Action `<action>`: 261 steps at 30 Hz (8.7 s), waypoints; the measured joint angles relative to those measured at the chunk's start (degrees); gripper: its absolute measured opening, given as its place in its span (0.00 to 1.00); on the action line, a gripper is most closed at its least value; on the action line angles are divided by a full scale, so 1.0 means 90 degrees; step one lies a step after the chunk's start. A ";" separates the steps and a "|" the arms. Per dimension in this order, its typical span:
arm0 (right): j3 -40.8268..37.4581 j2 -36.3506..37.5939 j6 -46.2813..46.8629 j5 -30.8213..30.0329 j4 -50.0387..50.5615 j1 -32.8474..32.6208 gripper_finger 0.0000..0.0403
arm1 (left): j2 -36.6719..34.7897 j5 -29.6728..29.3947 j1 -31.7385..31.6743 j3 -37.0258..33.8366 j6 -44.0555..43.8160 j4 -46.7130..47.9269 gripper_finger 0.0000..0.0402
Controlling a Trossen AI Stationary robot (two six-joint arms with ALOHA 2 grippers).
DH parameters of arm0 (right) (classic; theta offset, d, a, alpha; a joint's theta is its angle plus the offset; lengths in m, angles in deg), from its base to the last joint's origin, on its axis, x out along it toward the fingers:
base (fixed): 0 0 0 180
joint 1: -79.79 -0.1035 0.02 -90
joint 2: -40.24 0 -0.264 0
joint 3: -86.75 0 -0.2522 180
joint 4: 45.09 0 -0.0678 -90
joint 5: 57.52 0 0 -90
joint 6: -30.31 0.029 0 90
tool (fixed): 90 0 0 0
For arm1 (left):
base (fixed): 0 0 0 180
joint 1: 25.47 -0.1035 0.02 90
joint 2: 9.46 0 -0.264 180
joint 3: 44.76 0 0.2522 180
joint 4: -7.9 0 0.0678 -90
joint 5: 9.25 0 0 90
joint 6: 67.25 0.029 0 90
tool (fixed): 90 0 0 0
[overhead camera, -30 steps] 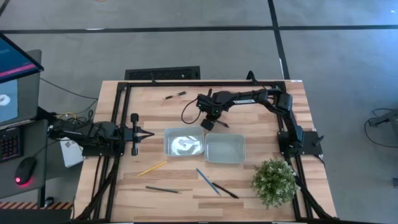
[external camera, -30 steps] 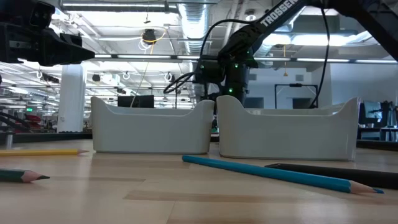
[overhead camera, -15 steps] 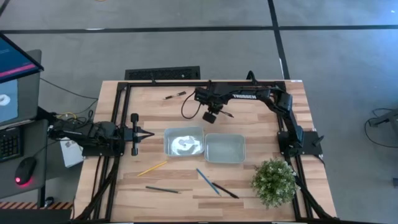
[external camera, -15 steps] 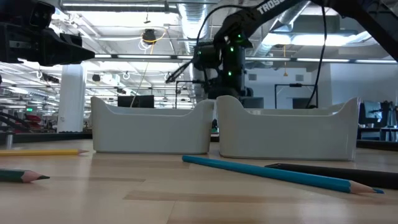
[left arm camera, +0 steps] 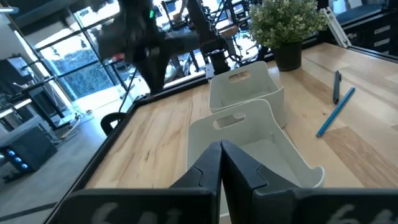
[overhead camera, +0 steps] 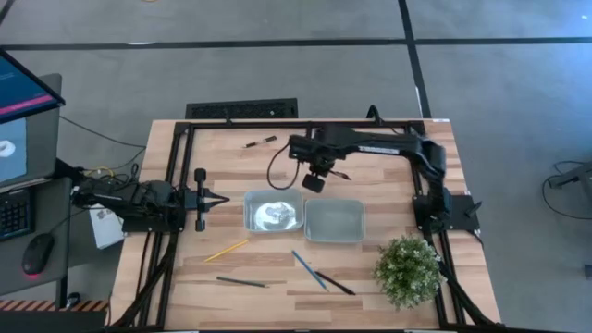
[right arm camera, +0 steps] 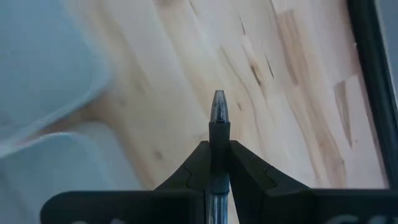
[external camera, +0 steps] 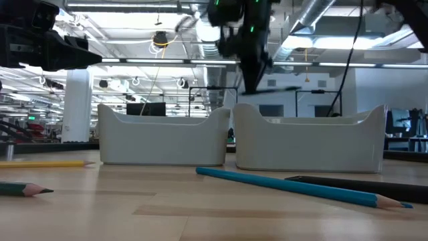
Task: Sort pens & pencils
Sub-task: Put the middle black pen into the right gray bin, then put the bottom black pen into the right gray bin
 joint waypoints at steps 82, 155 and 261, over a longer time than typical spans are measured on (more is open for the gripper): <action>-0.4501 0.1267 0.2228 0.0165 -0.4075 -0.1723 0.21 | 0.0000 0.0051 0.0001 -0.0001 -0.0432 -0.0001 0.00; -0.1762 0.0905 0.2651 -0.0165 -0.1360 -0.4181 0.61 | 0.0004 0.0045 0.0002 -0.0002 -0.0435 -0.0004 0.00; -0.1309 -0.1535 0.7182 0.1525 -0.2003 -0.5630 0.17 | 0.0503 0.0068 0.0000 0.0000 -0.1413 -0.0002 0.00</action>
